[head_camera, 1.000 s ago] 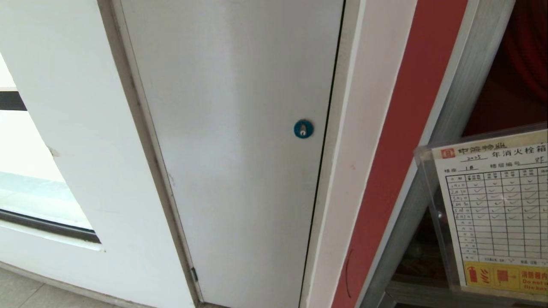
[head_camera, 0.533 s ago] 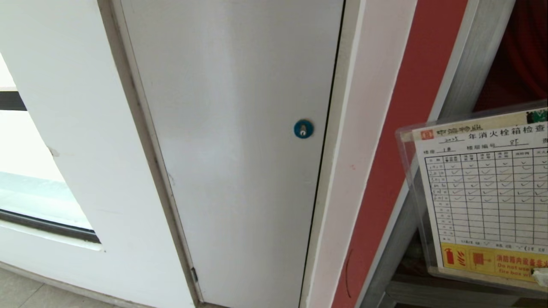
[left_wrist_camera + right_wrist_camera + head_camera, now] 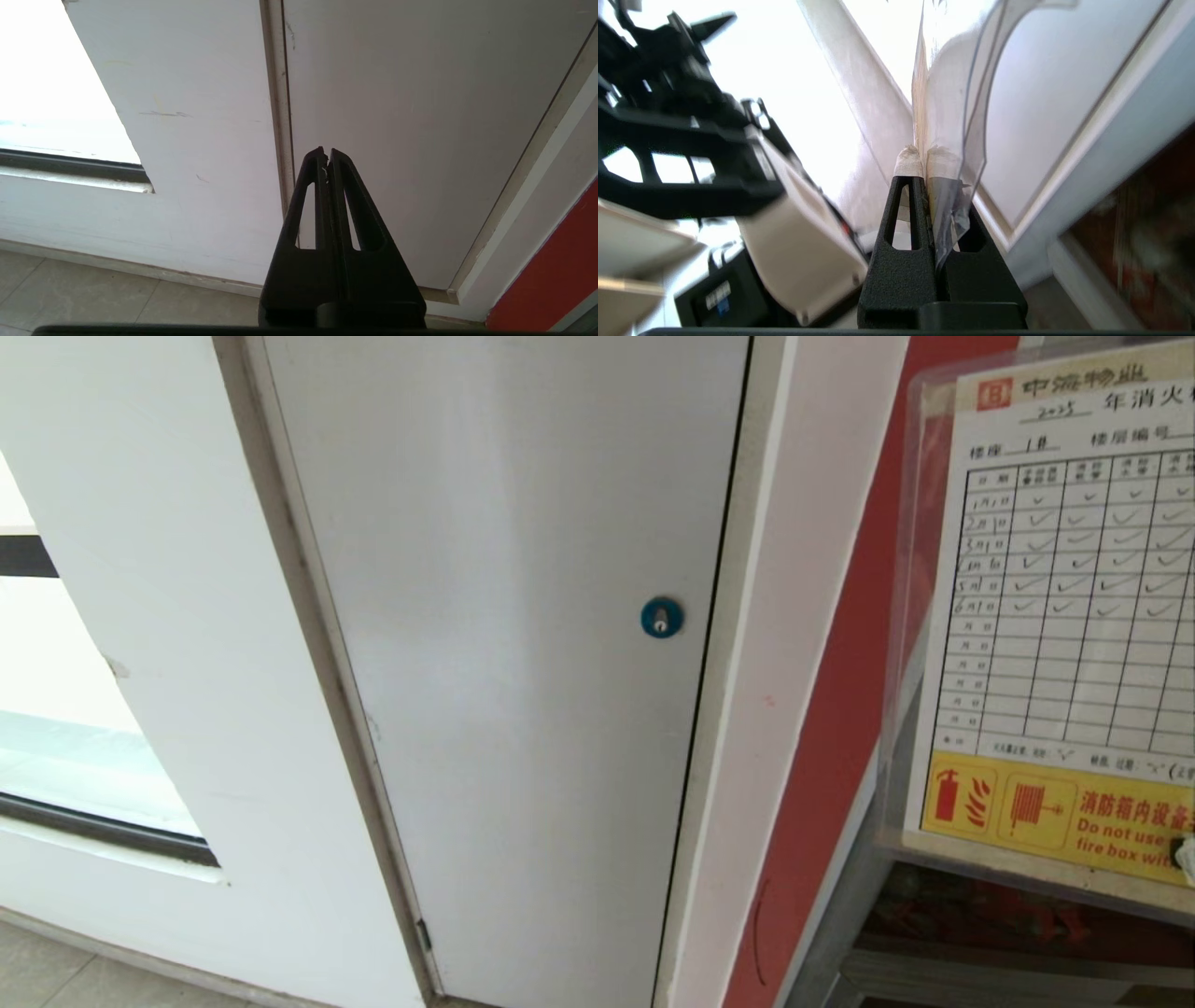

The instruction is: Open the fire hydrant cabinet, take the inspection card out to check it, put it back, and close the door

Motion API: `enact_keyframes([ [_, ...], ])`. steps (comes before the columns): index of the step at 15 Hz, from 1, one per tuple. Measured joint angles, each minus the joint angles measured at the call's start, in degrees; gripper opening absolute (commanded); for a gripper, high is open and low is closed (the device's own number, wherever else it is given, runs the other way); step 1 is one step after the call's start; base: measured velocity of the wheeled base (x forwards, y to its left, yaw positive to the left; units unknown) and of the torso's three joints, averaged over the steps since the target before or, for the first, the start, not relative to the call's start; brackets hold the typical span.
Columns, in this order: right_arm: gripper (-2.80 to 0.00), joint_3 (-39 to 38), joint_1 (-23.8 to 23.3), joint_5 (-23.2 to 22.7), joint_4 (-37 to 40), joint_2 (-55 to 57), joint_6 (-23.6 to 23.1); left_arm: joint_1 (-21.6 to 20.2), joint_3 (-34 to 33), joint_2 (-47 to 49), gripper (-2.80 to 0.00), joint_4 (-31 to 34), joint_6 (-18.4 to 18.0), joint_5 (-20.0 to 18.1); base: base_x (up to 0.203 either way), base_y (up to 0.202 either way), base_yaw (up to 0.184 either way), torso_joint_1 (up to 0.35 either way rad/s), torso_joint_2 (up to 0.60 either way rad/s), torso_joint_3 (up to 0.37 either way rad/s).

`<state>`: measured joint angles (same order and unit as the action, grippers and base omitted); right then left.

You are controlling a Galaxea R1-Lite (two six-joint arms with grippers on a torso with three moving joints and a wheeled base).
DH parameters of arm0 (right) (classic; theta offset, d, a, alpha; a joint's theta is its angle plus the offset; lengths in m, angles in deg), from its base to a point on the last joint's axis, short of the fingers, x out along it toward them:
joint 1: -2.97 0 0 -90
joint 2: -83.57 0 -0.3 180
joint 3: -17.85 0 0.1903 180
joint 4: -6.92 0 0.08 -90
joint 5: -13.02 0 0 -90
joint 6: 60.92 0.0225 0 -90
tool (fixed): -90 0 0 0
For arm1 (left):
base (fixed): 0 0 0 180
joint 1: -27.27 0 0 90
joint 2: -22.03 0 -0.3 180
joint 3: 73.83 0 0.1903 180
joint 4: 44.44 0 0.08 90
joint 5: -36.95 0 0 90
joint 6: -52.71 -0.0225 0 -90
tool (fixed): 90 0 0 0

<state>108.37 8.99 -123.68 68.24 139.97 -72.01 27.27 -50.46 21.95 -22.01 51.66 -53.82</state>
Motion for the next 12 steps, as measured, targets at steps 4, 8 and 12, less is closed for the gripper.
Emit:
enact_keyframes([
  [4, -2.80, 0.11, 2.79, -0.12, -2.38, 1.63, 0.67, 0.00, 0.00, 0.00, -2.80, 0.00, 0.01, 0.00, 0.000, 0.000, 0.000, 0.000, 0.00, 0.000],
  [8, -2.80, 0.72, 8.21, 0.37, -5.31, 3.80, 2.31, 0.00, 0.00, 0.00, -2.80, 0.00, 0.01, -0.02, 0.000, 0.000, 0.000, 0.000, 0.00, 0.000],
  [12, -2.80, 1.34, 12.85, 3.66, -10.20, 5.78, 6.71, 0.00, 0.00, 0.00, -2.80, 0.00, 0.00, -0.04, 0.000, 0.000, 0.000, 0.000, 0.00, 0.000],
])
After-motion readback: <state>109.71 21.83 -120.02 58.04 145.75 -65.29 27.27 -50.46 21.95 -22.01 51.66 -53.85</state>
